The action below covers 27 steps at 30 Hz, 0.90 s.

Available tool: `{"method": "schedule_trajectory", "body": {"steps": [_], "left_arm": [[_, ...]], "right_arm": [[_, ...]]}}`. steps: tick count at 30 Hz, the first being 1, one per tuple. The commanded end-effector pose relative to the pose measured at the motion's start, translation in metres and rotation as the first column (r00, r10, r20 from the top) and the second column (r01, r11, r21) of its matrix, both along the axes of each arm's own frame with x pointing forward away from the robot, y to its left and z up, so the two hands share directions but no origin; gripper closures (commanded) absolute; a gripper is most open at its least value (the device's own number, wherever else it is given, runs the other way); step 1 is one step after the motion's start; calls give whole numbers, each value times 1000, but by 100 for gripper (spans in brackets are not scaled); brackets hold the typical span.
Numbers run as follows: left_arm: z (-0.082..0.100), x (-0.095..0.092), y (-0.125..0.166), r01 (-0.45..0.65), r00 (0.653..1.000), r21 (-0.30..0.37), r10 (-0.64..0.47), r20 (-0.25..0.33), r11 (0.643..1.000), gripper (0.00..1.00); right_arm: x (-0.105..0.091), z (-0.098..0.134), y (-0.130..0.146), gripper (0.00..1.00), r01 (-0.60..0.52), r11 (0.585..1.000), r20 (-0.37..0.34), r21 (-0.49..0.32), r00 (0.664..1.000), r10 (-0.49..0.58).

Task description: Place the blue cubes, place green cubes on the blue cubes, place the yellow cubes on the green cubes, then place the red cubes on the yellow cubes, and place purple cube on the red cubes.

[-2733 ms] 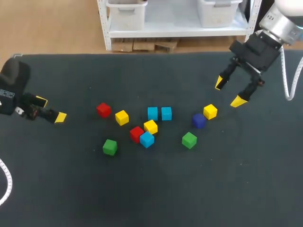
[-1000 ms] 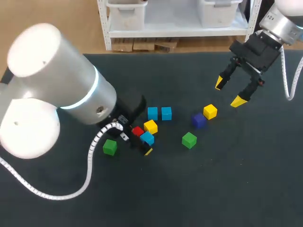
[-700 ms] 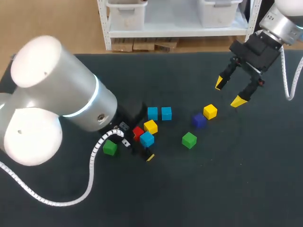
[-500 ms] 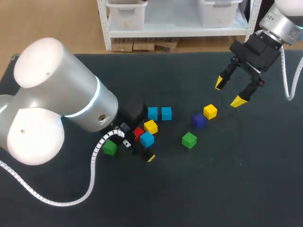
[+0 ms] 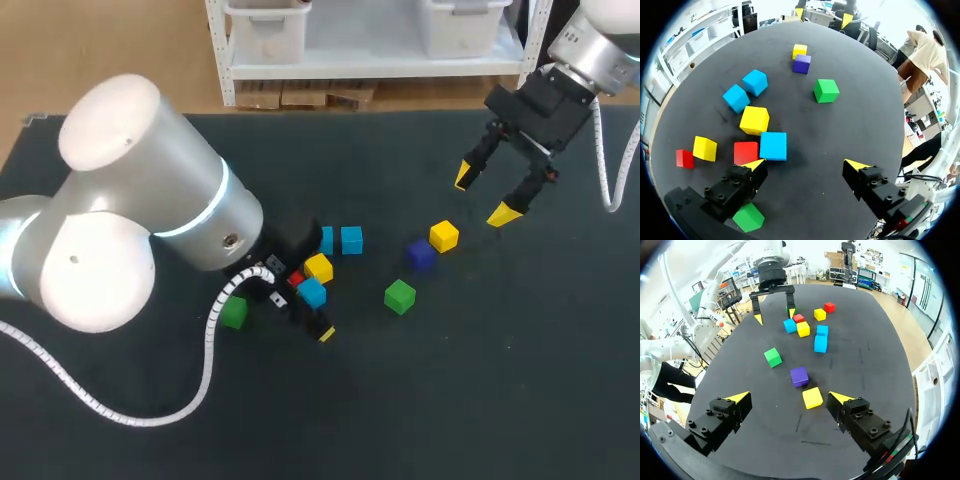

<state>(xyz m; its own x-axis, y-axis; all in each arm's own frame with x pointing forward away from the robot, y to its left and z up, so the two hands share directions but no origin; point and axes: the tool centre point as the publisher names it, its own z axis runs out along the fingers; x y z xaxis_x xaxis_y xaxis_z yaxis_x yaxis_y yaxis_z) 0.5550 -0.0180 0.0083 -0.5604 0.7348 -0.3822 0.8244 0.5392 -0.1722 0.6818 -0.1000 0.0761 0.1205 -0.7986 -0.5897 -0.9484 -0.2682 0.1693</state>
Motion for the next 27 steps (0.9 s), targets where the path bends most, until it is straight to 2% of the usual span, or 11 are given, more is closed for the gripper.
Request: {"method": "schedule_trajectory", "body": {"steps": [1, 14, 27], "left_arm": [[-5, 9, -4, 7, 1000, 6, -7, -12, 1000, 0], [-5, 24, 5, 24, 1000, 40, -24, 10, 999, 0], [-2, 38, -1, 216, 974, 108, -222, 46, 970, 0]], "right_arm": [[1, 0, 0, 0, -1, 1000, -1, 2, 1000, 1], [1, 0, 0, 0, -1, 1000, -1, 2, 1000, 1], [1, 0, 0, 0, -1, 1000, -1, 2, 1000, 1]]}}
